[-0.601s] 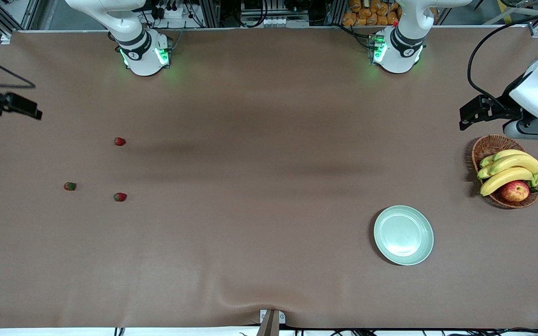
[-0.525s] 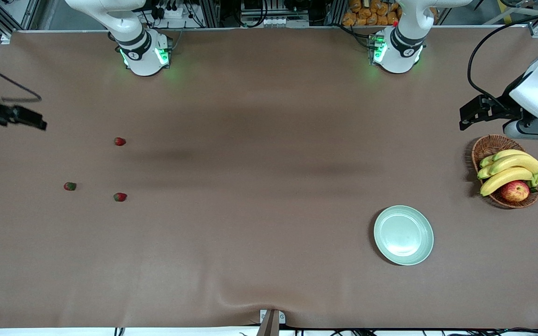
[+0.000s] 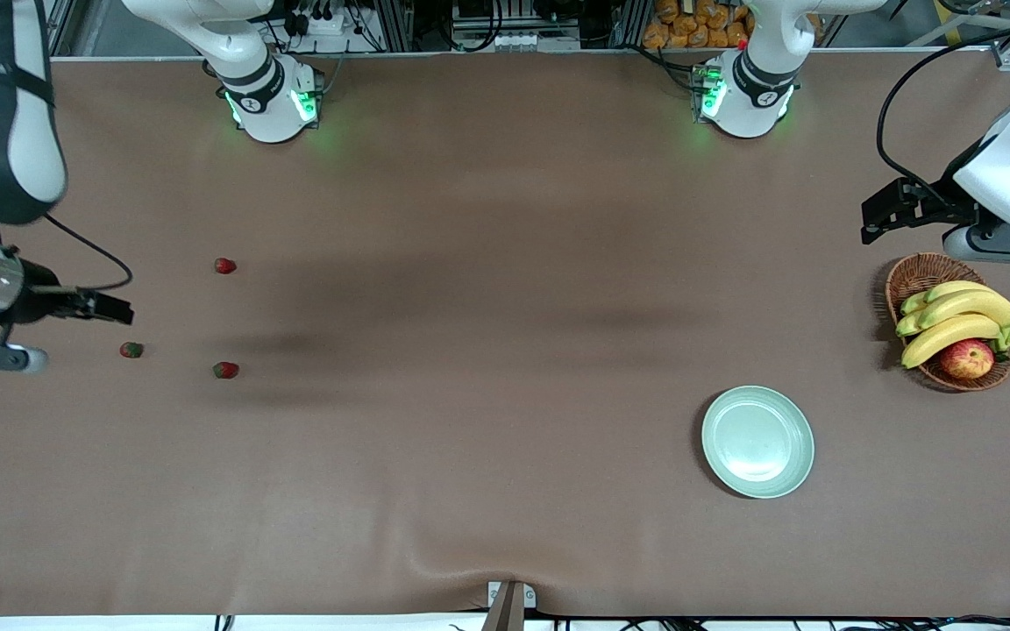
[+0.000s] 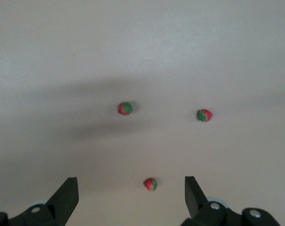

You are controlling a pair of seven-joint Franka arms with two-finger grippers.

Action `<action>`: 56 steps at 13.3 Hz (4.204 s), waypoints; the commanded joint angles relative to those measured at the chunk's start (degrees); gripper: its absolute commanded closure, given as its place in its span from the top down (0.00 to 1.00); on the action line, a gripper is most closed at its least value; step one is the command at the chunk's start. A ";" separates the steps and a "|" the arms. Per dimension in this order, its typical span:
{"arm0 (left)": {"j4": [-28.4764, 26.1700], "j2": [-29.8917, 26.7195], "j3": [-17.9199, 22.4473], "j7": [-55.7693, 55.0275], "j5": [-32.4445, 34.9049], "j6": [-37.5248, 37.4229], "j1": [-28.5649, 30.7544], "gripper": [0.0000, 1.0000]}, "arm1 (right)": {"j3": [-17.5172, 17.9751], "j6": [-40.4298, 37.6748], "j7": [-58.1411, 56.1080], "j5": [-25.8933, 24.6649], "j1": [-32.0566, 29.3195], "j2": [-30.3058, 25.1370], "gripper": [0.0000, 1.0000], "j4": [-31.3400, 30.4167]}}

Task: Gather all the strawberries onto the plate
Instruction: 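Move the right gripper down over a red strawberry, then close the right gripper on the strawberry and lift it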

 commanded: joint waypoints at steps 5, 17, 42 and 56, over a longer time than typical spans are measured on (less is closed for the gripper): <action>0.91 1.71 -0.40 0.27 0.69 -1.18 0.75 1.00 | 0.38 6.70 0.98 -0.25 0.07 5.45 1.00 -2.17; 1.00 3.38 -0.40 -2.72 0.69 -1.18 -0.92 1.00 | 0.73 24.19 1.51 2.29 0.78 17.58 1.00 -9.99; 1.18 4.61 -0.40 -4.12 1.22 -0.66 -1.45 1.00 | 3.97 26.31 1.33 3.88 0.42 20.23 0.20 -6.49; 1.26 4.96 -0.40 -4.21 1.13 -0.48 -1.97 1.00 | 14.53 26.92 21.55 12.91 22.12 21.54 0.19 0.03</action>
